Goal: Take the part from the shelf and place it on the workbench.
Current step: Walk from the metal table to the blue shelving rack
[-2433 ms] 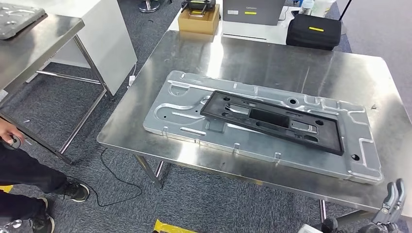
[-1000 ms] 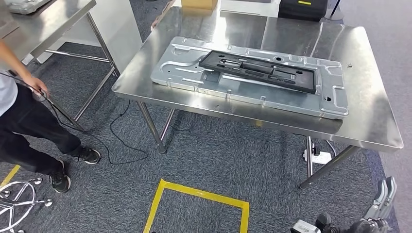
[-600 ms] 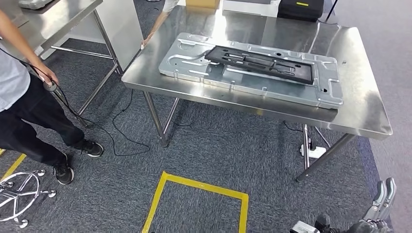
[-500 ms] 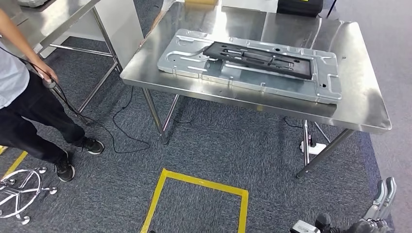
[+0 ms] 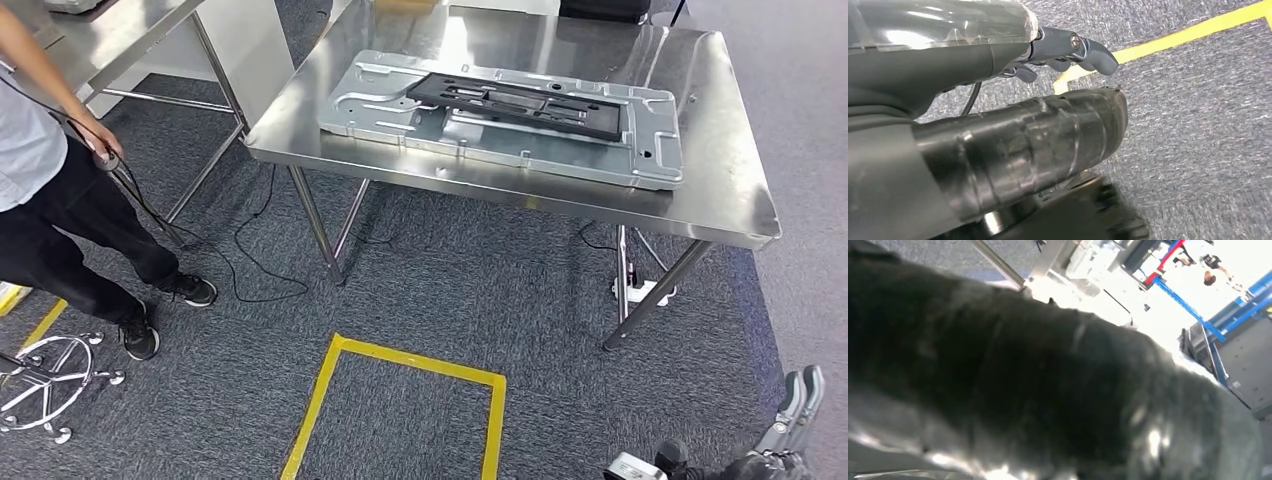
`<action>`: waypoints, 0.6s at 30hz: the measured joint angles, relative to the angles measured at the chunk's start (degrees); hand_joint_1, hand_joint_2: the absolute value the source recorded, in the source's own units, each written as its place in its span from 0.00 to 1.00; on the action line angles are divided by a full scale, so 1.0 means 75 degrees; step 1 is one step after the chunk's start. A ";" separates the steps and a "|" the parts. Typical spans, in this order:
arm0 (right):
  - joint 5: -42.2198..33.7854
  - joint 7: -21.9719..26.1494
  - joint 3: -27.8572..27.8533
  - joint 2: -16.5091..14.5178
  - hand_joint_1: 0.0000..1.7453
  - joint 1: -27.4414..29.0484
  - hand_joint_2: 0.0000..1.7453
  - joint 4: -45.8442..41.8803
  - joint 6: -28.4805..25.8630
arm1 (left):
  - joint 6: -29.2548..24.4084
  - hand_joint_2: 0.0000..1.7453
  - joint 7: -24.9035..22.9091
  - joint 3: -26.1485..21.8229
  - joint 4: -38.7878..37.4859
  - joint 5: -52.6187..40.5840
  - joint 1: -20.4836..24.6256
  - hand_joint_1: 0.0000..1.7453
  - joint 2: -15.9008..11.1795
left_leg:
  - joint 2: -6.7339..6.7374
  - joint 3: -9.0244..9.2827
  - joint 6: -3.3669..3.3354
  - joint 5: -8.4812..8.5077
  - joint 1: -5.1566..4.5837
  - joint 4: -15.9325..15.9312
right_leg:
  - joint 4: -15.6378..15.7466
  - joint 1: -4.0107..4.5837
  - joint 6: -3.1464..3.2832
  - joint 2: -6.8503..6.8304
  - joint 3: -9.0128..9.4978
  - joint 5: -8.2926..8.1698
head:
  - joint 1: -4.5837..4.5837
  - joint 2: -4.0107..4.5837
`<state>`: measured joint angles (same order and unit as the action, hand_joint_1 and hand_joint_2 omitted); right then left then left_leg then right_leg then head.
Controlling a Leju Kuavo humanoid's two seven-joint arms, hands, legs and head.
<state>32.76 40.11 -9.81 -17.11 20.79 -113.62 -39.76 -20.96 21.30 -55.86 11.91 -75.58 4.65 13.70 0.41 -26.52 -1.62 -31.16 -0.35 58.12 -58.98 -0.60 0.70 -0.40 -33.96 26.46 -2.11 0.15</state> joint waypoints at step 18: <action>0.0129 -0.0001 -0.0012 -0.0007 0.00 0.0018 1.00 -0.0128 0.0000 | -0.0015 0.00 0.0113 0.0005 0.0000 -0.0052 -0.0033 0.00 0.0018 | 0.0036 -0.0551 -0.0044 0.0360 -0.0020 -0.0007 | -0.0012 -0.0009 -0.0129 0.0040 0.0388 0.0391 | -0.0009 0.0000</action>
<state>33.73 40.11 -9.90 -17.17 20.92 -114.58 -39.76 -21.07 22.15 -55.82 11.91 -75.96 4.41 13.84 0.68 -30.66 -1.96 -28.46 -0.50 58.06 -59.07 -0.67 -0.27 -0.10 -31.05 29.40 -2.17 0.15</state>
